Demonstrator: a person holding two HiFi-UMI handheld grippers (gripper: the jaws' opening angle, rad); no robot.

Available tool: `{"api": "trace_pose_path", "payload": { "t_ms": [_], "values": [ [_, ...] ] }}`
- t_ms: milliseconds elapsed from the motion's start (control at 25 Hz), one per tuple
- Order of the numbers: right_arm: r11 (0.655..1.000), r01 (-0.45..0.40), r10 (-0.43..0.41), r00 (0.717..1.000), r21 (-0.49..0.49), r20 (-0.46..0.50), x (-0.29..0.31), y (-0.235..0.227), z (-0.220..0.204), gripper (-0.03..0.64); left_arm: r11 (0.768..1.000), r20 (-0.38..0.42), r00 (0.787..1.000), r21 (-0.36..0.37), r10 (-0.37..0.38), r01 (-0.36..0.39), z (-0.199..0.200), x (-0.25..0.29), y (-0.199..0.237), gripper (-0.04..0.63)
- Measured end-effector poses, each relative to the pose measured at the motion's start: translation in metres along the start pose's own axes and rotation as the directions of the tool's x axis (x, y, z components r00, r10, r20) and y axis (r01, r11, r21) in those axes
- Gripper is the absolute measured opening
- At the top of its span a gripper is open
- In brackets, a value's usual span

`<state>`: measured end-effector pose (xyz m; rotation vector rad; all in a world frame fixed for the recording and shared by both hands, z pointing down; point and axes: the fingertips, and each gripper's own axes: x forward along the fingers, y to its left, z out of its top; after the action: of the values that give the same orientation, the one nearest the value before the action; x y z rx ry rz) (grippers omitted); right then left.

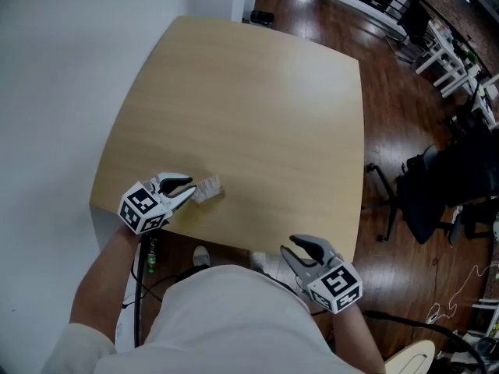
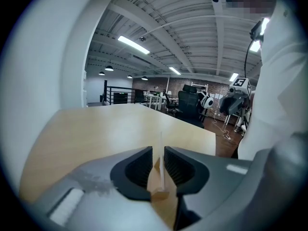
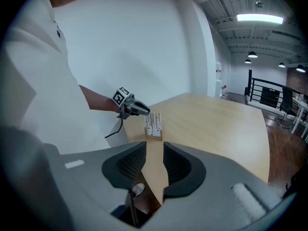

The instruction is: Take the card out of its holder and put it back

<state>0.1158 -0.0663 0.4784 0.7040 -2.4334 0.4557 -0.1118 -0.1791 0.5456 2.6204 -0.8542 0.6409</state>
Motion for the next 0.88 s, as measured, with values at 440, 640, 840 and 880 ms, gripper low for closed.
{"api": "trace_pose_path", "payload": {
  "t_ms": [440,640,840,880],
  "values": [
    [0.986,-0.142,0.145,0.989,-0.084,0.023,0.001,-0.019,-0.001,0.117,0.955,0.056,0.955,-0.076,0.291,-0.286,0.030,-0.065,-0.035,0.069],
    [0.957,-0.261,0.265,0.964,-0.129,0.018,0.000,-0.026,-0.010,0.118,0.916,0.069,0.926,-0.191,0.372,-0.354,0.035,-0.075,-0.093,0.054],
    [0.925,-0.351,0.352,0.936,-0.147,-0.020,0.000,-0.021,-0.032,0.117,0.883,0.037,0.908,-0.253,0.416,-0.395,0.026,-0.070,-0.159,0.054],
    [0.921,-0.359,0.360,0.933,-0.149,-0.025,0.000,-0.019,-0.036,0.117,0.883,0.034,0.911,-0.264,0.410,-0.388,0.024,-0.067,-0.171,0.052]
  ]
}}
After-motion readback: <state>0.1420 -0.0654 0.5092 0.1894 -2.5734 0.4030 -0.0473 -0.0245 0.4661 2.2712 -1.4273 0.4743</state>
